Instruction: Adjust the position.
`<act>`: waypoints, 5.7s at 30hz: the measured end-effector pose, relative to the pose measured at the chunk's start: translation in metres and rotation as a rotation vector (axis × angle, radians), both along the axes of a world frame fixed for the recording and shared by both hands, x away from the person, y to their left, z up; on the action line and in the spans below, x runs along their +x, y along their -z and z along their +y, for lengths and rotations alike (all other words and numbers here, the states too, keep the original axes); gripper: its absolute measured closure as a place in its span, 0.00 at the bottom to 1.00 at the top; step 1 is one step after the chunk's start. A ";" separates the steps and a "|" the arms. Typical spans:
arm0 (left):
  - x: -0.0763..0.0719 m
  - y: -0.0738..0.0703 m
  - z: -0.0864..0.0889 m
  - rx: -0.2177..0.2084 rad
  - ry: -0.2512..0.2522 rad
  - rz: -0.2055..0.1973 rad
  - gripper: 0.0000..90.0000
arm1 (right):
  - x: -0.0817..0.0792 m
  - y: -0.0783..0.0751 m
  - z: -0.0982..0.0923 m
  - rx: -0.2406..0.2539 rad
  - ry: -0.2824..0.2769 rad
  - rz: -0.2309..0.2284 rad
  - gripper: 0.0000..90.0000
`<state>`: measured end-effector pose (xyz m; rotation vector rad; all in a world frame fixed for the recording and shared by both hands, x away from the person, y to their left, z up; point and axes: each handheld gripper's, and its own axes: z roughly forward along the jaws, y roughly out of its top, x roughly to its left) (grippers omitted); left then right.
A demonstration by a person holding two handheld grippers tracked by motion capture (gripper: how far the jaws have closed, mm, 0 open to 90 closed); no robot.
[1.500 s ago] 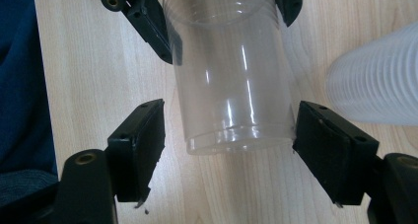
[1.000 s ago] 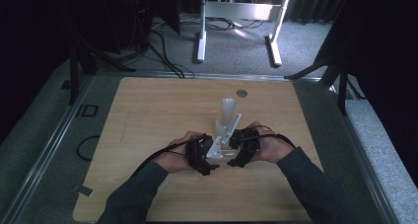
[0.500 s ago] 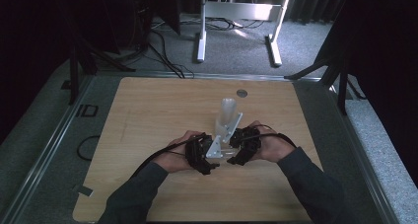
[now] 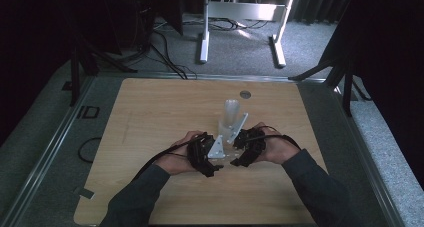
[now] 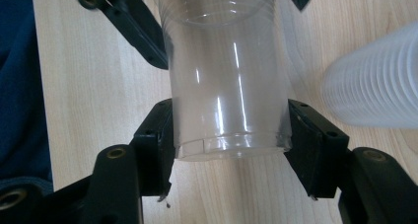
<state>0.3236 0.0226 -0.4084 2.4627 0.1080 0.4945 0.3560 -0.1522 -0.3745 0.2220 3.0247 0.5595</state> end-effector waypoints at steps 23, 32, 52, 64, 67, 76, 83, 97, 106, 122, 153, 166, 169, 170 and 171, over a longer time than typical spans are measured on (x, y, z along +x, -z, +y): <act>0.013 -0.023 0.036 -0.298 -0.053 0.085 0.21 | 0.004 -0.004 -0.023 0.132 0.031 -0.024 0.46; 0.014 -0.030 0.051 -0.388 -0.073 0.093 0.21 | 0.005 -0.010 -0.032 0.209 0.061 -0.040 0.46; 0.021 -0.026 0.072 -0.526 -0.106 0.153 0.21 | 0.008 -0.017 -0.043 0.317 0.089 -0.061 0.46; 0.024 -0.022 0.073 -0.530 -0.111 0.173 0.22 | 0.008 -0.020 -0.054 0.376 0.123 -0.074 0.46; 0.023 -0.022 0.073 -0.526 -0.109 0.168 0.22 | 0.008 -0.021 -0.056 0.400 0.129 -0.073 0.46; 0.024 -0.022 0.075 -0.542 -0.117 0.175 0.23 | 0.009 -0.021 -0.056 0.455 0.145 -0.083 0.46; 0.026 -0.021 0.077 -0.565 -0.122 0.187 0.23 | 0.010 -0.022 -0.057 0.501 0.153 -0.084 0.46; 0.029 -0.021 0.080 -0.601 -0.104 0.226 0.25 | 0.013 -0.017 -0.060 0.624 0.164 -0.070 0.46; 0.031 -0.022 0.081 -0.647 -0.089 0.253 0.25 | 0.013 -0.015 -0.061 0.688 0.162 -0.073 0.46; 0.035 -0.021 0.082 -0.749 -0.035 0.339 0.26 | 0.008 -0.014 -0.057 0.759 0.136 -0.091 0.46; 0.025 -0.026 0.074 -0.864 0.017 0.297 0.26 | 0.004 -0.011 -0.049 0.887 0.068 -0.101 0.46; 0.026 -0.027 0.072 -0.929 0.001 0.278 0.26 | 0.004 -0.008 -0.045 0.897 0.067 -0.113 0.46; 0.026 -0.028 0.071 -0.938 0.000 0.276 0.26 | 0.004 -0.008 -0.045 0.897 0.066 -0.112 0.46; 0.026 -0.027 0.070 -0.943 0.000 0.277 0.26 | 0.004 -0.007 -0.045 0.895 0.066 -0.114 0.46; 0.026 -0.027 0.070 -0.945 0.000 0.277 0.26 | 0.004 -0.007 -0.045 0.895 0.066 -0.114 0.46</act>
